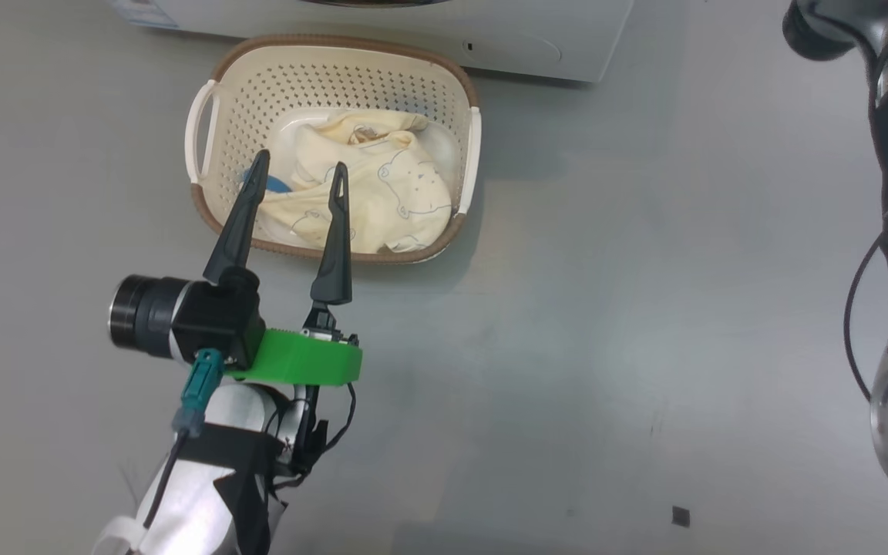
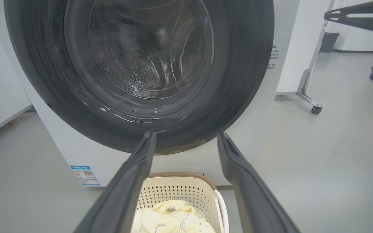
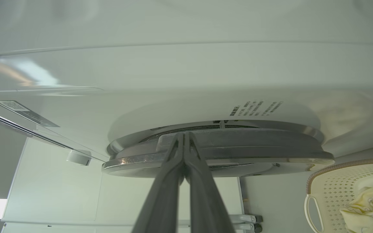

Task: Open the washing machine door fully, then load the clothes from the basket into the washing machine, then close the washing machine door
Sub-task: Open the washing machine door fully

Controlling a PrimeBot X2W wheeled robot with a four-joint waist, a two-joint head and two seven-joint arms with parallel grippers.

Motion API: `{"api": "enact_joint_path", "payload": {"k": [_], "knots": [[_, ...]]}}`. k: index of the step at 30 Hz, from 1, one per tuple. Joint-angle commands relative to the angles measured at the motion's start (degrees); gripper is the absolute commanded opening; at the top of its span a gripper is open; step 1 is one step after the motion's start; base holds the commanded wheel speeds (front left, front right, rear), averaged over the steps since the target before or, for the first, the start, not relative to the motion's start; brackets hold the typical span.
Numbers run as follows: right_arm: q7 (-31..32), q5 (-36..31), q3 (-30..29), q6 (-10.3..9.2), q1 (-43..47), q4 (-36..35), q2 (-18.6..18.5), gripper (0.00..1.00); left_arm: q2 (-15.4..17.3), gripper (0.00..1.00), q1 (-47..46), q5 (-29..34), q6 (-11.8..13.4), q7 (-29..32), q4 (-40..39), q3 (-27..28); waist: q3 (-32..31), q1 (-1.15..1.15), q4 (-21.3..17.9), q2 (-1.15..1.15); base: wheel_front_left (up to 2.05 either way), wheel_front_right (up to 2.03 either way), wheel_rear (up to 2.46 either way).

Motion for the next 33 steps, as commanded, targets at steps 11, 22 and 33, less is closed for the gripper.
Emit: {"api": "enact_joint_path", "payload": {"k": [11, 22, 33], "knots": [[-0.9, -1.2, 8.3, 0.22, -13.9, 6.3, 0.6, 0.00, 0.7, 1.00, -2.5, -1.9, 1.6, -0.4, -3.2, -0.6, 3.2, -0.01, 4.4, 0.00, 0.00, 0.00, 0.00], [-3.5, -2.2, 13.0, 0.22, -22.1, 14.1, 0.6, 0.00, 0.7, 1.00, -4.0, -3.7, 3.3, -0.4, -4.0, -4.0, 5.7, -0.01, 7.3, 0.00, 0.00, 0.00, 0.00], [0.4, -0.2, 18.2, 0.22, -22.5, 15.0, 0.6, 0.00, 0.7, 1.00, -4.5, -4.2, 4.3, -0.4, -4.1, -5.0, 6.4, -0.01, 7.4, 0.00, 0.00, 0.00, 0.00]]}}
